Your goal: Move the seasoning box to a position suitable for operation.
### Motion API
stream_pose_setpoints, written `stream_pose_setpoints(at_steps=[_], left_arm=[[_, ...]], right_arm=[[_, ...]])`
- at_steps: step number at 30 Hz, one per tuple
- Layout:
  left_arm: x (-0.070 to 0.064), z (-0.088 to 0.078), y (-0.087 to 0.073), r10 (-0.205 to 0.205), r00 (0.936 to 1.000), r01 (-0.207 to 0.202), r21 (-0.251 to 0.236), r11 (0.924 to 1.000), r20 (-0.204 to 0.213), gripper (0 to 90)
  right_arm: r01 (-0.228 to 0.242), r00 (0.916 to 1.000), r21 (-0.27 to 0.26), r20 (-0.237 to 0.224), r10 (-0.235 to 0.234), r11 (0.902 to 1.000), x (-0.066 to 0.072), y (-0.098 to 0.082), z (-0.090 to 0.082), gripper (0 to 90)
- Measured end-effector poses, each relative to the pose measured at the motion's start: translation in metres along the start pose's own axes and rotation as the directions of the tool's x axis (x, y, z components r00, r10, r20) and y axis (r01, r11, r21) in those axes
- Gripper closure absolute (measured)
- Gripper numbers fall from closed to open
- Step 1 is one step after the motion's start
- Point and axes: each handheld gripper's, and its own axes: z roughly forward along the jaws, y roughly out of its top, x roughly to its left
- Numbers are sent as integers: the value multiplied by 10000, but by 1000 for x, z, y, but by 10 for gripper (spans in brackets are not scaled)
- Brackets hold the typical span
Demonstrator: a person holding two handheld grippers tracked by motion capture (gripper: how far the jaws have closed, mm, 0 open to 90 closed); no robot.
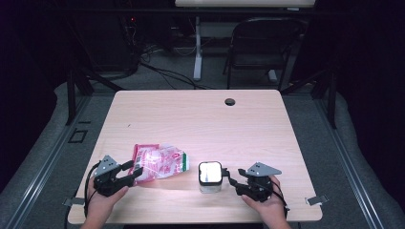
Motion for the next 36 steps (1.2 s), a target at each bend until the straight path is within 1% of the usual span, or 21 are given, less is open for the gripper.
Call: stream_pose_setpoints(at_steps=[3, 4, 7, 8, 10, 13, 14, 16, 18, 20, 21, 24, 26, 28, 29, 30, 32, 33, 34, 35, 36], left_arm=[[-2, 2, 2, -65, 9998, 67, -67, 10000, 209, 493], [-5, 5, 4, -145, 9994, 152, -209, 9997, 308, 489], [-9, 6, 8, -223, 9992, 230, -187, 9996, 332, 489], [-11, 7, 9, -246, 9988, 252, -136, 9996, 428, 489], [-16, 11, 12, -357, 9976, 366, -140, 9992, 589, 491], [-26, 18, 17, -299, 9960, 296, 48, 9996, 842, 479], [-32, 21, 20, -198, 9927, 177, 181, 9997, 1190, 446], [-37, 24, 23, -240, 9923, 204, 302, 9993, 1216, 437], [-43, 28, 25, -264, 9883, 213, 354, 9991, 1501, 431], [-49, 30, 27, -254, 9841, 189, 386, 9991, 1756, 412], [-51, 31, 29, -277, 9840, 206, 425, 9989, 1760, 412], [-59, 35, 37, -286, 9776, 150, 662, 9977, 2086, 370], [-62, 37, 39, -280, 9774, 141, 674, 9976, 2098, 391], [-64, 40, 45, -208, 9781, 23, 892, 9960, 2071, 407], [-65, 42, 47, -266, 9792, 90, 881, 9961, 2012, 455], [-66, 46, 52, -387, 9794, 220, 859, 9961, 1980, 471], [-66, 49, 54, -453, 9781, 311, 726, 9969, 2031, 477], [-66, 51, 56, -500, 9773, 370, 666, 9971, 2058, 491], [-68, 54, 59, -470, 9807, 367, 579, 9976, 1897, 512], [-68, 54, 59, -470, 9807, 367, 579, 9976, 1897, 519], [-70, 57, 62, -425, 9864, 342, 545, 9979, 1586, 530]], right_arm=[[-112, 9999, -52, -43, 111, 9999, 1, 0, -3, 474], [-467, 9988, -140, -167, 464, 9988, 0, 0, -7, 479], [-946, 9953, -293, -228, 939, 9951, -1, 5, -15, 476], [-946, 9953, -293, -228, 939, 9951, -1, 5, -15, 476], [-1374, 9900, -490, -390, 1356, 9893, -2, 10, -20, 479], [-1470, 9885, -402, -432, 1452, 9883, -1, 15, -22, 482], [-1516, 9877, -324, -430, 1502, 9879, 0, 21, -24, 480], [-1569, 9871, -284, -373, 1558, 9872, 1, 23, -25, 470], [-1615, 9864, -253, -359, 1606, 9865, 4, 28, -25, 462], [-1524, 9883, -287, -38, 1523, 9879, 6, 33, -25, 431], [-1524, 9883, -287, -38, 1523, 9879, 6, 33, -25, 431], [-1614, 9869, -322, -141, 1610, 9864, 7, 39, -24, 409], [-1557, 9878, -295, -132, 1553, 9874, 9, 44, -23, 397], [-1459, 9892, -257, -148, 1456, 9890, 10, 46, -24, 394], [-1325, 9911, -319, -198, 1319, 9907, 14, 50, -22, 389], [-1165, 9931, -248, -145, 1161, 9929, 15, 53, -22, 390], [-1157, 9932, -299, -144, 1153, 9928, 16, 54, -21, 400], [-1015, 9948, -231, -75, 1014, 9946, 17, 56, -20, 433], [-893, 9960, -58, 37, 893, 9960, 18, 59, -18, 463], [-965, 9953, -60, 71, 965, 9953, 19, 60, -17, 480], [-1038, 9946, 19, 69, 1037, 9946, 19, 61, -16, 503]])
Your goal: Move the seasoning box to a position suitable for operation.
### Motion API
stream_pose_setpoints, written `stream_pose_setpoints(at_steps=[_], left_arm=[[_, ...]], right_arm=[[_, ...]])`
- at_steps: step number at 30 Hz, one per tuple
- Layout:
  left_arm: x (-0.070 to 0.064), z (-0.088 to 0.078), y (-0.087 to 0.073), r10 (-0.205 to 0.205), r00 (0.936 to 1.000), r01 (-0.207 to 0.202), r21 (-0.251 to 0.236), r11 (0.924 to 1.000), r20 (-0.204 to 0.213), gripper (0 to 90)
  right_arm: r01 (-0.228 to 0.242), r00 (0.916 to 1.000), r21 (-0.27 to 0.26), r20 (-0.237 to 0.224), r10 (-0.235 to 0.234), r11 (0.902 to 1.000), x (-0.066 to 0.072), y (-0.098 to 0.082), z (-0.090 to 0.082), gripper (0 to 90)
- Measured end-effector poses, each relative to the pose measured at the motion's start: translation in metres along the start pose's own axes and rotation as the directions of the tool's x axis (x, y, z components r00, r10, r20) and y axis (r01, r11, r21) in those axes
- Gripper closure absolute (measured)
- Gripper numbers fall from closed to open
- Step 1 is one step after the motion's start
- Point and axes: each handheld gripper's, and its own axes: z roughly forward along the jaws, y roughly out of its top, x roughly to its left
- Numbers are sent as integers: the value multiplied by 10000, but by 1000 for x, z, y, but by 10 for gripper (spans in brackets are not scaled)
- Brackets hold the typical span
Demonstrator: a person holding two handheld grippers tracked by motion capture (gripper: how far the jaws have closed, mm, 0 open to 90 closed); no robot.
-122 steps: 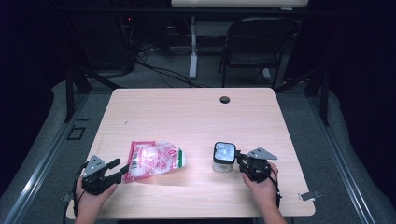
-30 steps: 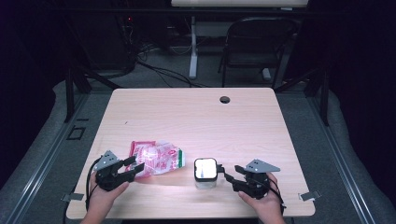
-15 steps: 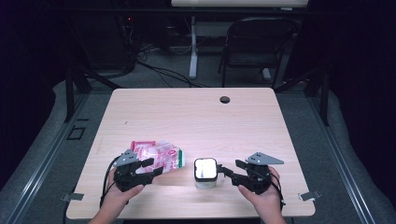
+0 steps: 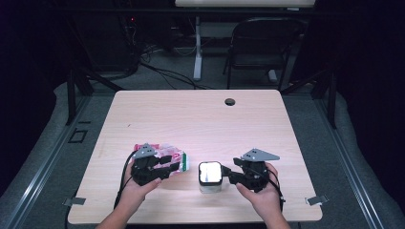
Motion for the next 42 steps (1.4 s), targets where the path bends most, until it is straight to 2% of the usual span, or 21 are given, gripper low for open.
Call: stream_pose_setpoints(at_steps=[4, 6, 9, 10, 14, 16, 19, 24, 34, 39, 42], left_arm=[[-1, 4, 4, -39, 10000, 39, -131, 9999, 48, 549], [-3, 7, 7, 26, 10000, -26, -261, 9997, 10, 554], [-4, 10, 9, 141, 9998, -135, -383, 9992, 164, 554], [-6, 13, 11, 296, 9995, -299, -460, 9985, -70, 519], [-8, 16, 12, 525, 9986, -527, -336, 9980, -62, 542], [-11, 17, 12, 576, 9982, -571, -297, 9979, 170, 589], [-16, 19, 10, 690, 9975, -688, -175, 9975, 132, 639], [-25, 21, 6, 1065, 9934, -1062, -92, 9943, 420, 747], [-34, 27, -3, 1321, 9884, -1363, 547, 9892, 745, 794], [-36, 29, -6, 1428, 9858, -1489, 672, 9866, 884, 793], [-37, 30, -8, 1466, 9845, -1539, 726, 9854, 966, 793]], right_arm=[[-363, 9993, 23, -60, 363, 9993, 1, 2, 4, 557], [-401, 9992, 39, 32, 401, 9992, 1, 3, 5, 582], [-390, 9991, 2, 139, 390, 9992, 3, 6, 6, 622], [-423, 9989, -60, 207, 424, 9991, 3, 6, 6, 635], [-318, 9985, -65, 451, 320, 9995, 3, 4, 7, 665], [-334, 9981, -4, 518, 334, 9994, 2, 4, 7, 692], [-483, 9977, 68, 485, 479, 9988, 0, 3, 7, 725], [-587, 9970, 211, 516, 576, 9981, 0, -1, 7, 773], [-662, 9969, 488, 448, 640, 9966, 3, -6, 13, 779], [-612, 9969, 616, 537, 579, 9962, 3, -7, 15, 779], [-727, 9963, 607, 498, 697, 9955, 2, -8, 17, 778]])
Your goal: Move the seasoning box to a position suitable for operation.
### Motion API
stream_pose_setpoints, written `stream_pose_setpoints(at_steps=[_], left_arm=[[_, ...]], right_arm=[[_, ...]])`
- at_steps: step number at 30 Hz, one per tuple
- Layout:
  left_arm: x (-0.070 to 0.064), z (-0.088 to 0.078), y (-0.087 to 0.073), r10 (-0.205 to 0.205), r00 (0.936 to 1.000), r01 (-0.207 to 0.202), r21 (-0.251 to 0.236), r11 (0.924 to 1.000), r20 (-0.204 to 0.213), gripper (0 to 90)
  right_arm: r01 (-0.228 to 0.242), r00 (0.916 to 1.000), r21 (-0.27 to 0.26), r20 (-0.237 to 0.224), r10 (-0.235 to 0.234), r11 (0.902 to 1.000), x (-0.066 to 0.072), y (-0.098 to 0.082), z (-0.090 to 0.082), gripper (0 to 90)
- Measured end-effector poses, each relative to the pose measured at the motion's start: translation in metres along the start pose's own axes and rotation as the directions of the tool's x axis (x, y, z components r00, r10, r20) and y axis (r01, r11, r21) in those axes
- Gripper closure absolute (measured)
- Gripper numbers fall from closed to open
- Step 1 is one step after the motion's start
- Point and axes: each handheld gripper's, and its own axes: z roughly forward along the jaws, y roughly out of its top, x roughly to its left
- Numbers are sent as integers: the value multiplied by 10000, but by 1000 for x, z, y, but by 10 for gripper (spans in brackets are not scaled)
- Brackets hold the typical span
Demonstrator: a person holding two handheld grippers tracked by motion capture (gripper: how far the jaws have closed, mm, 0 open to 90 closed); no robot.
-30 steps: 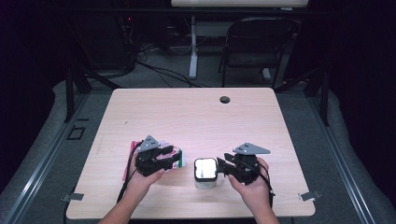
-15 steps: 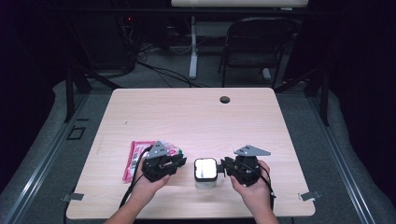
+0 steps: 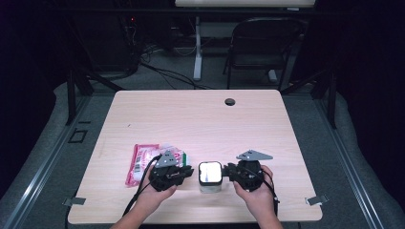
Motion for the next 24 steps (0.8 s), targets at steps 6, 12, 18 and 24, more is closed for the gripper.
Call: stream_pose_setpoints(at_steps=[6, 12, 18, 24], left_arm=[[-4, 3, -3, 57, 10000, -58, 186, 9998, 46, 794], [-8, 4, -5, 223, 9995, -232, 370, 9990, 245, 828], [-10, 5, -7, 165, 9988, -188, 492, 9986, 458, 842], [-14, 11, -9, 311, 9975, -354, 676, 9971, 632, 851]], right_arm=[[-84, 9999, -55, -86, 84, 9999, 0, -1, 1, 779], [-195, 9997, -65, -131, 194, 9998, -1, -2, 1, 787], [-276, 9995, -121, -157, 274, 9995, -1, -2, 1, 792], [-276, 9995, -125, -149, 274, 9995, -1, -3, 1, 796]])
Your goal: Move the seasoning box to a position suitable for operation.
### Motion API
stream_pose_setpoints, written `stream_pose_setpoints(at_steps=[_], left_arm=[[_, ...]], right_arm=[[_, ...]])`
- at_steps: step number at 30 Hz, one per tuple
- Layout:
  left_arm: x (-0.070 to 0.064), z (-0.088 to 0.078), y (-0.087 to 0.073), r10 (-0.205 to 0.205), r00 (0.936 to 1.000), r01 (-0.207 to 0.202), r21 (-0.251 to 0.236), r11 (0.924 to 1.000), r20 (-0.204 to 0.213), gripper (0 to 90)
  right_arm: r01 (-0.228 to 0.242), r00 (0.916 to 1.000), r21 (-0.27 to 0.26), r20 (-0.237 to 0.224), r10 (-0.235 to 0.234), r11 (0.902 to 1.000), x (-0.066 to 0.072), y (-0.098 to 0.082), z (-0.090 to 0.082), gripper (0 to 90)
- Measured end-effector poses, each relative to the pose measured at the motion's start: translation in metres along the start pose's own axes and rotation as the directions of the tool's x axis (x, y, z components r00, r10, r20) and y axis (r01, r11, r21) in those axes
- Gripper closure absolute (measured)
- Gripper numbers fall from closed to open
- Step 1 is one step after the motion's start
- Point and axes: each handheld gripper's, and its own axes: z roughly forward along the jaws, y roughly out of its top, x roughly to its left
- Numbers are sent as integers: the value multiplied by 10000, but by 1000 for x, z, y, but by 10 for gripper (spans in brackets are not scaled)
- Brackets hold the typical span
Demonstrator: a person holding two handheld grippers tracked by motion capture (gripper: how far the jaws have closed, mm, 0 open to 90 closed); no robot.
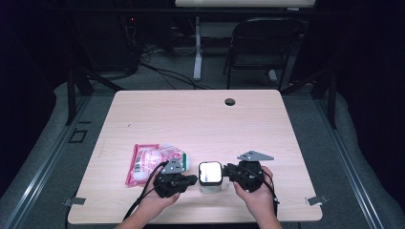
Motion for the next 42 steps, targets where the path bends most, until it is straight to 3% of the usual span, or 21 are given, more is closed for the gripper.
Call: stream_pose_setpoints(at_steps=[26, 35, 42], left_arm=[[-3, -2, 3, 79, 9996, -71, -297, 9995, 254, 898], [-4, -4, 5, 104, 9996, -95, -358, 9993, 243, 897], [-5, -6, 8, 157, 9996, -145, -547, 9984, 218, 897]], right_arm=[[-132, 9999, -129, -38, 132, 9998, 0, -2, 0, 817], [-44, 10000, -127, 86, 45, 9999, 0, -3, -1, 764], [159, 9998, -83, -134, -160, 9998, 4, -4, -5, 721]])
